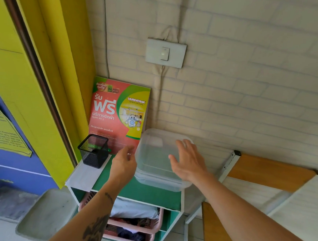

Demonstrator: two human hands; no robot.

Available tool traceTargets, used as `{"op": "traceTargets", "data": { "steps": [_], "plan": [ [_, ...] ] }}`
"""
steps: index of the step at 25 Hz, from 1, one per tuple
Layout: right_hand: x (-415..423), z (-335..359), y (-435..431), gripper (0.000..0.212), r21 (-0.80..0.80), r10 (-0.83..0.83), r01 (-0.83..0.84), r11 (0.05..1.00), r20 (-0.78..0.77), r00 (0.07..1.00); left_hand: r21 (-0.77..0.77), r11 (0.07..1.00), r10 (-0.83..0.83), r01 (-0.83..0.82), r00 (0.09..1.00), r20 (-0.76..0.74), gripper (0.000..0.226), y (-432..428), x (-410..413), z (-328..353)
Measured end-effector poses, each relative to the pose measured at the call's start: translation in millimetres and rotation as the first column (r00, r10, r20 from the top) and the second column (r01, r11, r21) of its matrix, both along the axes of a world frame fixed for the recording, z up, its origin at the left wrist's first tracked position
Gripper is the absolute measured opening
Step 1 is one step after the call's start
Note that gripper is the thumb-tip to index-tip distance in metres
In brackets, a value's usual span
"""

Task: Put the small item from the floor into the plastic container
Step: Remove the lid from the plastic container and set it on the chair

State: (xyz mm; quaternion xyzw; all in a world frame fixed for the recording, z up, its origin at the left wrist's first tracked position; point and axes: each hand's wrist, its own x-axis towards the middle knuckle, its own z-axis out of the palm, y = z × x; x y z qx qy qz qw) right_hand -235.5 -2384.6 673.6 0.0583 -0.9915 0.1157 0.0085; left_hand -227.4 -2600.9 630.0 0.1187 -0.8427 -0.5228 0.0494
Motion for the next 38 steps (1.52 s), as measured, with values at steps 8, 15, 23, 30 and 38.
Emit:
{"op": "traceTargets", "data": {
  "steps": [8,15,23,30,38],
  "plan": [
    [16,-23,10,0.077,-0.412,-0.229,0.341,0.845,0.298,0.927,-0.288,0.939,-0.194,0.189,0.981,0.012,0.064,30,-7,-1],
    [12,-20,7,0.073,-0.544,-0.239,0.332,0.77,0.236,0.942,-0.3,0.95,-0.107,0.091,0.994,-0.035,0.062,39,-8,13],
    [13,-4,20,0.069,-0.521,-0.274,0.292,0.802,0.115,0.955,-0.305,0.949,-0.125,0.077,0.982,-0.139,0.062,53,0,27],
    [60,-9,94,0.066,-0.492,-0.394,0.354,0.795,0.025,0.919,-0.358,0.922,-0.244,0.148,0.94,-0.239,0.061,131,26,25],
    [128,-40,223,0.07,-0.416,-0.445,0.426,0.803,0.057,0.894,-0.487,0.821,-0.407,0.297,0.903,-0.136,0.064,257,86,5]
  ]
}}
